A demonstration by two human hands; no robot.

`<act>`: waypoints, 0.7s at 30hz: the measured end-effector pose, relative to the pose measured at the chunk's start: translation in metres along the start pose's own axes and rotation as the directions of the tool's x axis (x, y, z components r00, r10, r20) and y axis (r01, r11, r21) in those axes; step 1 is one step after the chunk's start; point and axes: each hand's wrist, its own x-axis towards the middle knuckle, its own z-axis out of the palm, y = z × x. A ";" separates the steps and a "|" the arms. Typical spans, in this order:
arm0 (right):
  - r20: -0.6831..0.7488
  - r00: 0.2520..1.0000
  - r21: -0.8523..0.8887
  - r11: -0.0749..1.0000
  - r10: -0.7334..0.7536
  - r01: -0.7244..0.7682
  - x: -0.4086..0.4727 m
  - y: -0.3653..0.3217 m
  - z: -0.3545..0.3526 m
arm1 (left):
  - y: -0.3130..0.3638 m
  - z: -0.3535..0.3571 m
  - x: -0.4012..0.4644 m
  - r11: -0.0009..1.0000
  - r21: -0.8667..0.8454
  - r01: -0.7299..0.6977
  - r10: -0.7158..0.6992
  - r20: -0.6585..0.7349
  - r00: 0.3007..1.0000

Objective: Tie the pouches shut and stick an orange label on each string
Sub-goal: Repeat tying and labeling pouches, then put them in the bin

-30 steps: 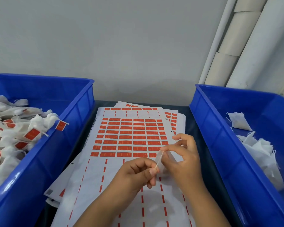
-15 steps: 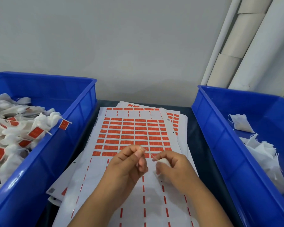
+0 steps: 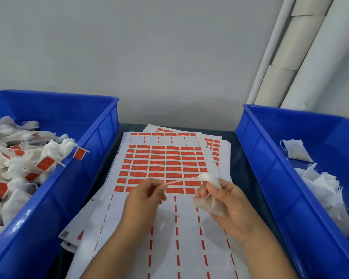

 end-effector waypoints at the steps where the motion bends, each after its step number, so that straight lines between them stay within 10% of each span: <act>1: -0.051 0.999 0.084 0.996 -0.010 0.014 0.001 0.000 -0.001 | -0.003 0.003 -0.002 0.983 0.169 -0.076 0.062 0.086 0.994; 7: -0.361 0.926 -0.478 0.875 -0.111 -0.081 0.007 0.013 0.006 | -0.008 0.015 -0.013 0.880 0.356 -0.316 0.134 0.451 0.883; 16: -0.077 0.994 -0.789 0.614 -0.073 -0.016 0.009 0.024 0.005 | -0.005 0.004 -0.014 0.788 0.245 -0.565 0.526 0.212 0.824; 21: 0.091 0.995 -0.778 0.627 0.050 0.039 0.006 0.021 0.014 | -0.008 0.006 -0.010 0.864 0.148 -0.481 0.461 0.147 0.875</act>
